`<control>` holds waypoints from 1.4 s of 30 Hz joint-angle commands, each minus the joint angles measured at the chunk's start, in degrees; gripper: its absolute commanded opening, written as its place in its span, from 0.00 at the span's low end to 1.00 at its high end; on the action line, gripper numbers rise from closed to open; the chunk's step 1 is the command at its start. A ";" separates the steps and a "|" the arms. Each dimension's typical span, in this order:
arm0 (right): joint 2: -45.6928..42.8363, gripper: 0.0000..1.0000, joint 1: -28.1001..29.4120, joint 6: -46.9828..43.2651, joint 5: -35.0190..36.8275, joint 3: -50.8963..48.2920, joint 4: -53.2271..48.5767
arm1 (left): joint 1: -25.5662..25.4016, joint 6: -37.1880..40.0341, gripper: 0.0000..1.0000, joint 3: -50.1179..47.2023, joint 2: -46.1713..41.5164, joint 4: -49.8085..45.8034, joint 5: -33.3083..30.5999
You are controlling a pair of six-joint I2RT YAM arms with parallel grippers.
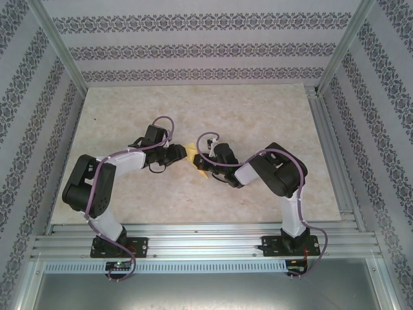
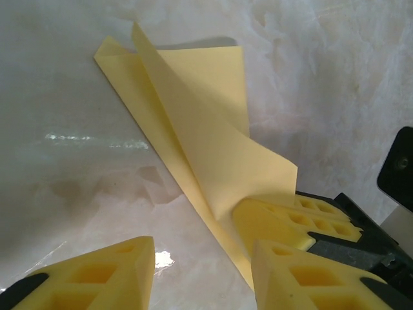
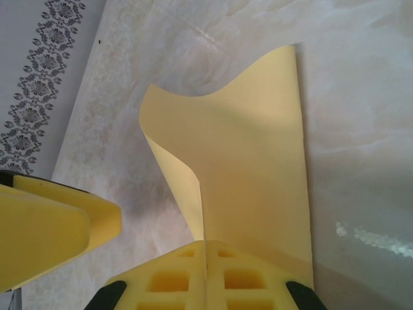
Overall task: Fold a paper plane with a square sheet of paper (pick it up from the middle)
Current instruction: Fold the wing for the fifth time at the center of the table.
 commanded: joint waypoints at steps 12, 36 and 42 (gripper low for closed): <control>2.85 0.00 -2.05 6.20 -3.41 1.12 0.10 | -1.23 2.03 0.31 4.91 5.65 3.55 2.38; 1.76 0.11 -2.48 7.55 -5.79 3.35 -5.38 | -1.66 1.60 0.22 7.68 10.20 3.00 1.31; 0.14 0.16 -2.74 7.07 -6.32 3.84 -7.40 | -1.66 1.93 0.21 8.20 10.48 1.82 0.45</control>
